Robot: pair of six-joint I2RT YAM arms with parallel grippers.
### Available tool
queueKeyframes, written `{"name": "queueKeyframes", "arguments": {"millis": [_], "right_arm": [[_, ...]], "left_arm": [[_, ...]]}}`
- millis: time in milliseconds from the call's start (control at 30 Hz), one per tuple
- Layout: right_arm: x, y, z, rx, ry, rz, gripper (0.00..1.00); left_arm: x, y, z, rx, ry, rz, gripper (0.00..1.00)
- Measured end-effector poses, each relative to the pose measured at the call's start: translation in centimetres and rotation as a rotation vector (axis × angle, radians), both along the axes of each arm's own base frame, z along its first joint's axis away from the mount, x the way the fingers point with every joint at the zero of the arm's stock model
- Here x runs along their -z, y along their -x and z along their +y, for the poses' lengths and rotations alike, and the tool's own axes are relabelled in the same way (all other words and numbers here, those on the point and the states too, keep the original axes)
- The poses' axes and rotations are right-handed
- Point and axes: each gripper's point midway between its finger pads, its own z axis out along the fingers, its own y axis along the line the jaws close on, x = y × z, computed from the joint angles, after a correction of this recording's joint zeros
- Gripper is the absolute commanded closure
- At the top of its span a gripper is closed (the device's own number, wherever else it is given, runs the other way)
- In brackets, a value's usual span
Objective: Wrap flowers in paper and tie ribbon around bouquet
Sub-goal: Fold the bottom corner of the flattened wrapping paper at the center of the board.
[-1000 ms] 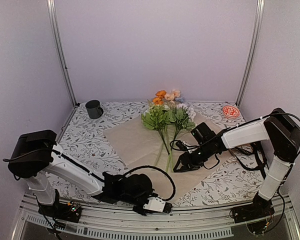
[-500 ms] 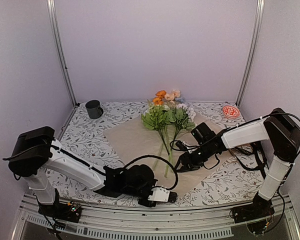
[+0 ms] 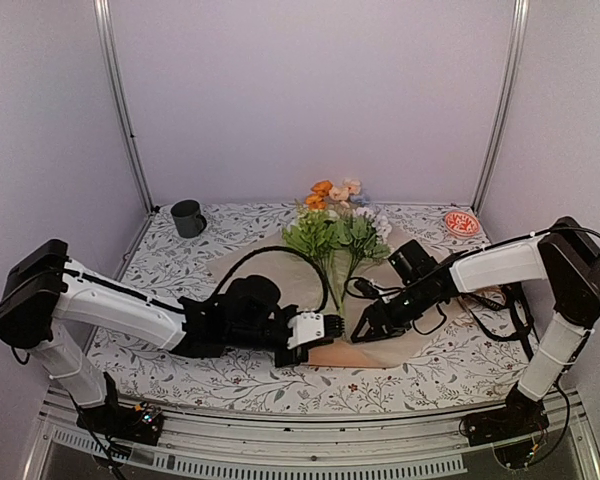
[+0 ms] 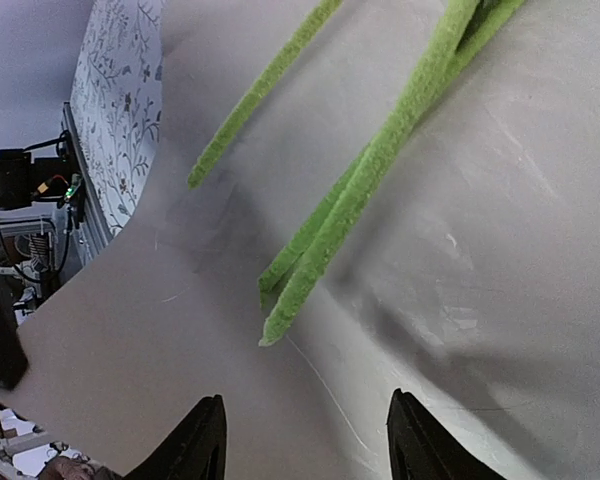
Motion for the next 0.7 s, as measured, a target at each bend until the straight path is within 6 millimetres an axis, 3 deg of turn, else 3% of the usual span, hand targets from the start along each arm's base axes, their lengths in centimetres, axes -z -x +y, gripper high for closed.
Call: {"name": "queueKeyframes", "arguments": {"millis": [167,433,700], "right_arm": [[-2.6,-1.2,-0.1,-0.027,-0.086,-0.053,0.38],[-6.9,-0.8,1.7,-0.173,-0.291,-0.162,0.29],[-6.5,-2.1,2.3,-0.205,-0.351,-0.156,0.29]], "left_arm": [[-0.7,-3.6,0.9,-0.066,0.036,0.037,1.0],[-1.9,-9.2,0.4,-0.112,0.084,0.071,1.0],[-1.4,-12.5,-0.6,-0.108,0.073,0.095,1.0]]}}
